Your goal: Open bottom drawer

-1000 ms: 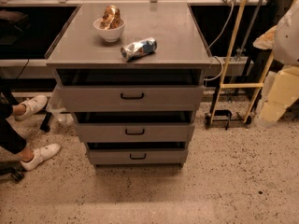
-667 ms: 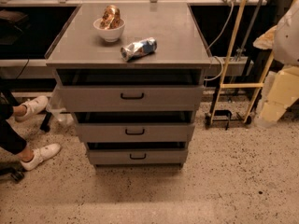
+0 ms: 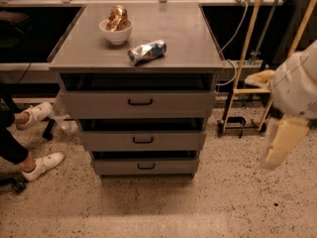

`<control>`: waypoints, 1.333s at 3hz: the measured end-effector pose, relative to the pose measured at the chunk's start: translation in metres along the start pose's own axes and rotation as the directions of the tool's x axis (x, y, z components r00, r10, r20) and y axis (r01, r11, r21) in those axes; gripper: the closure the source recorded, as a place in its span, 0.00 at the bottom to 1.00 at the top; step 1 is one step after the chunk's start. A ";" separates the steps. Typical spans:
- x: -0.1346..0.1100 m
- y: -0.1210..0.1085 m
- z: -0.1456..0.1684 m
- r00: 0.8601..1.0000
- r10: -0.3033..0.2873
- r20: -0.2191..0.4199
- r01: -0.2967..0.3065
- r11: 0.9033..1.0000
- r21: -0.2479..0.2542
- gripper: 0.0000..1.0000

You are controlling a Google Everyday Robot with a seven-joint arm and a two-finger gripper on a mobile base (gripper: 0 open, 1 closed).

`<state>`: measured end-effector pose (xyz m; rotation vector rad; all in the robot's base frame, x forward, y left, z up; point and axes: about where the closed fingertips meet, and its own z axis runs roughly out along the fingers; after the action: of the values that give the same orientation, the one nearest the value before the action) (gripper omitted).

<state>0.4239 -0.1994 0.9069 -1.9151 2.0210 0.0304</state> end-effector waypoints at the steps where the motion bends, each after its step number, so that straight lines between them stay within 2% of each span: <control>1: 0.008 0.029 0.087 0.997 -0.054 0.060 0.057 0.997 -0.048 0.00; 2: 0.018 0.069 0.213 0.995 -0.060 0.079 0.072 0.984 -0.161 0.00; 3: 0.035 0.127 0.343 0.999 -0.039 0.034 0.047 0.954 -0.295 0.00; 4: 0.049 0.171 0.445 1.000 -0.011 -0.001 0.010 0.932 -0.362 0.00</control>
Offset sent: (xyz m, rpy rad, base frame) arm -0.0434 0.0919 -0.5399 0.0927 0.2586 -0.0142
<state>0.3633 -0.1187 0.4384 -2.1379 2.1235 0.4275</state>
